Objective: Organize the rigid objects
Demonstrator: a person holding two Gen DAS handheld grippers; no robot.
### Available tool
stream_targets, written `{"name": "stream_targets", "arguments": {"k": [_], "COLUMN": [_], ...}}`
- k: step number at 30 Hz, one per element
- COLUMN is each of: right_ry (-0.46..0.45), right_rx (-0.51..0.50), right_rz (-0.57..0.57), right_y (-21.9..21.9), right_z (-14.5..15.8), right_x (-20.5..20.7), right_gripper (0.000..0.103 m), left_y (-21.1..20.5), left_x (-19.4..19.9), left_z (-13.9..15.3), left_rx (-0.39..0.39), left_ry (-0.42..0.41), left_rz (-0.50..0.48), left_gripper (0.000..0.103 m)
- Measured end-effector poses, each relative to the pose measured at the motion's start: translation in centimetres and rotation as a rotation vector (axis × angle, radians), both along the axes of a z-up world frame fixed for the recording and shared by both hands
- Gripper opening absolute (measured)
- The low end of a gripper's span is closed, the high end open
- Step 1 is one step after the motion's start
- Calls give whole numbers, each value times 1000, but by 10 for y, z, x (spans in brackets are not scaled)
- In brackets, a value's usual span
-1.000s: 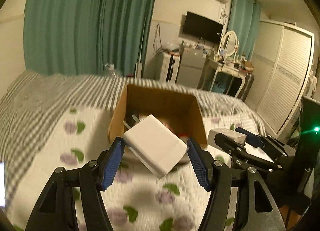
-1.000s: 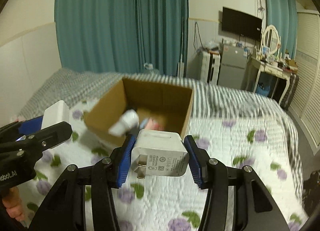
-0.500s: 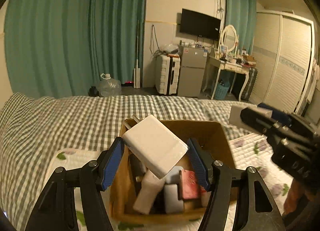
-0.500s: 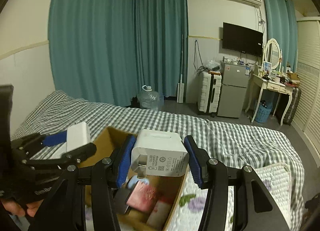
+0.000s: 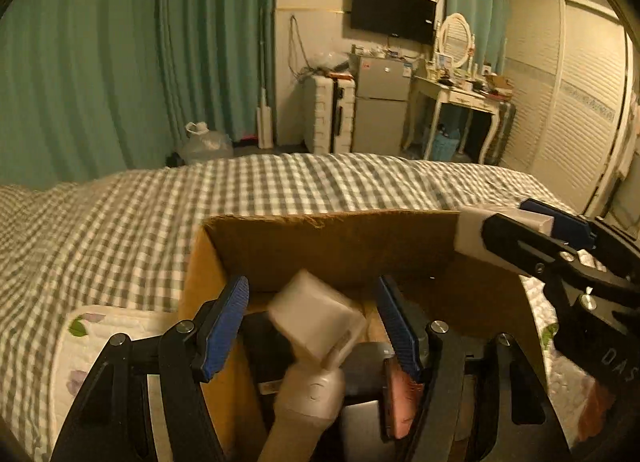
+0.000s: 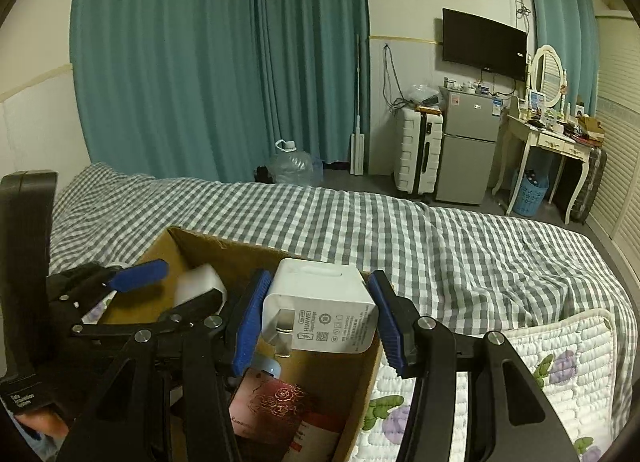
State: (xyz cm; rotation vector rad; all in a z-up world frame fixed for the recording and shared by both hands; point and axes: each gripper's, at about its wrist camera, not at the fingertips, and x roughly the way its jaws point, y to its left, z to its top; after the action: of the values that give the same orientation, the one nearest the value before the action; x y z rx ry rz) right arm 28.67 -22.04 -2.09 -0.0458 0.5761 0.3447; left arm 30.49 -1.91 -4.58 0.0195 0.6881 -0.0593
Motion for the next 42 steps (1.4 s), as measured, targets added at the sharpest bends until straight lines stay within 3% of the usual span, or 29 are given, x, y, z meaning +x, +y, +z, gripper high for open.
{"name": "stream_targets", "arguments": {"k": [10, 14, 16, 18, 23, 28, 32, 36, 42], "right_ry": [49, 64, 41, 29, 12, -19, -83, -154, -246], "right_rx": [-42, -35, -24, -11, -29, -44, -72, -76, -41], "right_rz": [4, 14, -3, -12, -24, -34, -36, -45, -57], "right_y": [9, 9, 6, 2, -3, -16, -25, -30, -30], "right_z": [-16, -25, -21, -17, -3, 31, 74, 117, 161], "right_x": [10, 24, 25, 23, 8, -27, -66, -107, -170], "right_gripper": [51, 51, 53, 61, 61, 61, 61, 62, 76], "left_y": [36, 38, 36, 34, 27, 15, 9, 4, 2], "left_x": [-17, -19, -18, -18, -27, -56, -97, -139, -195], "left_z": [23, 26, 25, 23, 26, 52, 91, 136, 180], "left_rx": [-83, -84, -73, -62, -44, -17, -25, 15, 45], "left_ry": [-21, -36, -40, -39, -40, -73, -121, -202, -334], "left_rz": [91, 94, 92, 89, 89, 77, 71, 74, 80], "left_gripper": [68, 69, 69, 69, 69, 69, 70, 70, 74]}}
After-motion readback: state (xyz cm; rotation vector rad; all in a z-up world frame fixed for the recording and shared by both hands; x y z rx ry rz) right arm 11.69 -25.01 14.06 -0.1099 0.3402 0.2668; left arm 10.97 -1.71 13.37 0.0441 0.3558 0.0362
